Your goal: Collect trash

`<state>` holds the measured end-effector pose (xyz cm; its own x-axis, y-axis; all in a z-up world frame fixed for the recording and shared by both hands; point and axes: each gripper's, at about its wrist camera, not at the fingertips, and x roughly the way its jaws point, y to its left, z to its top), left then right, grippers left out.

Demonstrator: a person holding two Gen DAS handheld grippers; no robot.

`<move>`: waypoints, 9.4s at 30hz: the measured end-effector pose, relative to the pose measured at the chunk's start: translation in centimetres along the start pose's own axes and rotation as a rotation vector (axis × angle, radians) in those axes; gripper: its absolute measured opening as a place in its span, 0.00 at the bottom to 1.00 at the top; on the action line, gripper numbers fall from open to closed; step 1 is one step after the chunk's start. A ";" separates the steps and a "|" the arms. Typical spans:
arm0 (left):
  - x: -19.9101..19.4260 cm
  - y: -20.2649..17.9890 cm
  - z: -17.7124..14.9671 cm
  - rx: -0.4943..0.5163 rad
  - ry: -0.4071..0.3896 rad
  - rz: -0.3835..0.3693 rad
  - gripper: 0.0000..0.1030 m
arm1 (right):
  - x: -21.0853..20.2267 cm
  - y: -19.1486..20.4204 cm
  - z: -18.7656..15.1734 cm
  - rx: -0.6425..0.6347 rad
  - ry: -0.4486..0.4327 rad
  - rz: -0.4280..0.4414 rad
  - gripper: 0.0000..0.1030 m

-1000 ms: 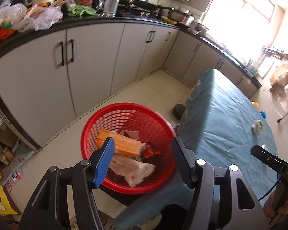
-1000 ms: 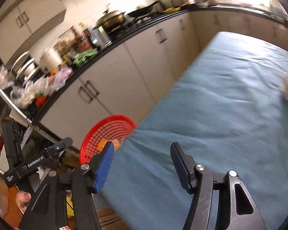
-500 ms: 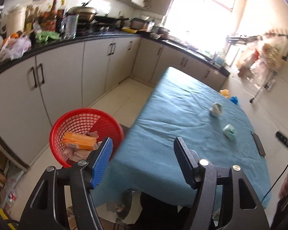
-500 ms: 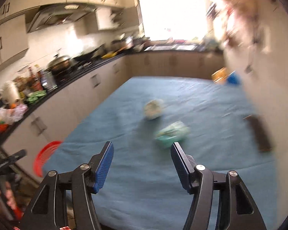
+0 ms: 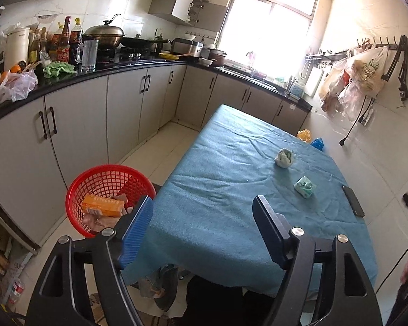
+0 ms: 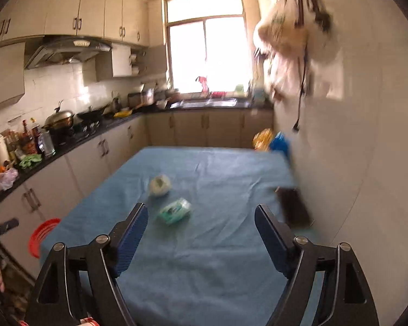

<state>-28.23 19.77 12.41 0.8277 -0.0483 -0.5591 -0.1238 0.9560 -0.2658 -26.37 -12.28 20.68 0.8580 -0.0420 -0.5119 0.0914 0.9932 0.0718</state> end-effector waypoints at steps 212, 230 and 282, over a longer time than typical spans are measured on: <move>13.9 4.6 -0.6 0.003 0.285 -0.013 0.46 | 26.1 24.5 -8.1 -0.111 0.529 0.445 0.52; 14.8 4.4 -0.9 -0.054 0.286 -0.023 0.43 | 26.5 25.2 -8.4 -0.114 0.505 0.432 0.52; 10.6 17.7 -0.8 -0.174 0.177 0.369 0.43 | 24.0 39.2 -7.5 -0.346 0.446 0.678 0.37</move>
<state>-22.11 35.96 1.11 0.6060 0.2234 -0.7634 -0.4961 0.8564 -0.1432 -5.95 26.41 4.82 0.3881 0.5432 -0.7445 -0.5860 0.7690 0.2556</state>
